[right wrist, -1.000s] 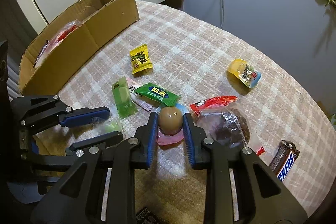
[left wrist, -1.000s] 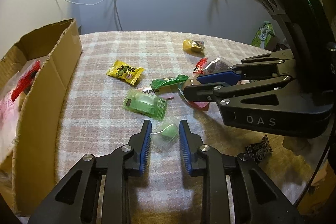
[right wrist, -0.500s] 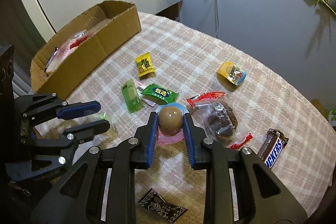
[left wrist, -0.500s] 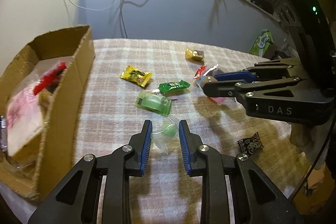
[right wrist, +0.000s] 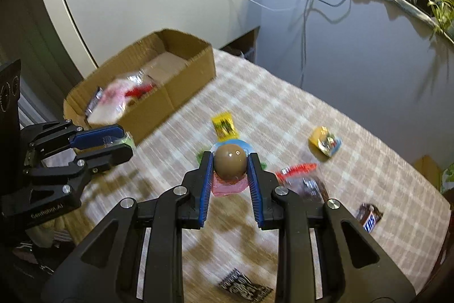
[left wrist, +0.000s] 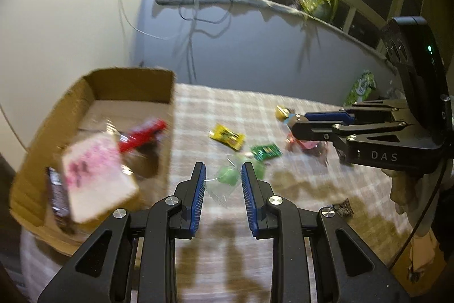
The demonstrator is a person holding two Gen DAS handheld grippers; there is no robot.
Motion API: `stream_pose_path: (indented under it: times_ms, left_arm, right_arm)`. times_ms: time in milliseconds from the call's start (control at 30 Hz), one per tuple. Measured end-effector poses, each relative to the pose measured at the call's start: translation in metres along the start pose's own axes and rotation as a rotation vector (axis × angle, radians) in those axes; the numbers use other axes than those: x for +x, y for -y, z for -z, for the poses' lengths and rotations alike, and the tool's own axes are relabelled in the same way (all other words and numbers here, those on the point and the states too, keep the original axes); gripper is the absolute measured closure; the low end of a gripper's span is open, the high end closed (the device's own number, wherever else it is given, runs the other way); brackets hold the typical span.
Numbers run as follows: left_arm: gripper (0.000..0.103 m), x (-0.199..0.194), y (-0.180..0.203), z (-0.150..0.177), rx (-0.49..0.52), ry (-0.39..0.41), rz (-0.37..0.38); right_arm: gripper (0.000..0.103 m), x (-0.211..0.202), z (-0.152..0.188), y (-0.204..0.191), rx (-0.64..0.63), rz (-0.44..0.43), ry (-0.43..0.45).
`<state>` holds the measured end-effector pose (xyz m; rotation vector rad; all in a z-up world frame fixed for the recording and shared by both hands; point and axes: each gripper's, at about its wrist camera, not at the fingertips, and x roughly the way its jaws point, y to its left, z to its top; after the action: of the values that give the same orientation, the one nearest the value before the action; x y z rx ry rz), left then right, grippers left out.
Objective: Organize snacks
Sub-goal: 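Carry the green sweet into the box with the left gripper while the right drops the egg candy there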
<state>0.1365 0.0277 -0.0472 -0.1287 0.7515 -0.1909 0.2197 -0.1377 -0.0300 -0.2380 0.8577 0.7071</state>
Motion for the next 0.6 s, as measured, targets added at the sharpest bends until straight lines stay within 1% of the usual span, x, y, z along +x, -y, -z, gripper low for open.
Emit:
stream_pose_path:
  times_ms: [333, 600]
  left_arm:
    - [0.079, -0.016, -0.047, -0.02, -0.043, 0.051, -0.071]
    - [0.079, -0.011, -0.077, -0.034, -0.073, 0.056, -0.099]
  right_arm:
    - [0.078, 0.012, -0.04, -0.031, -0.043, -0.036, 0.029]
    - [0.078, 0.033, -0.068, -0.05, -0.066, -0.071, 0.03]
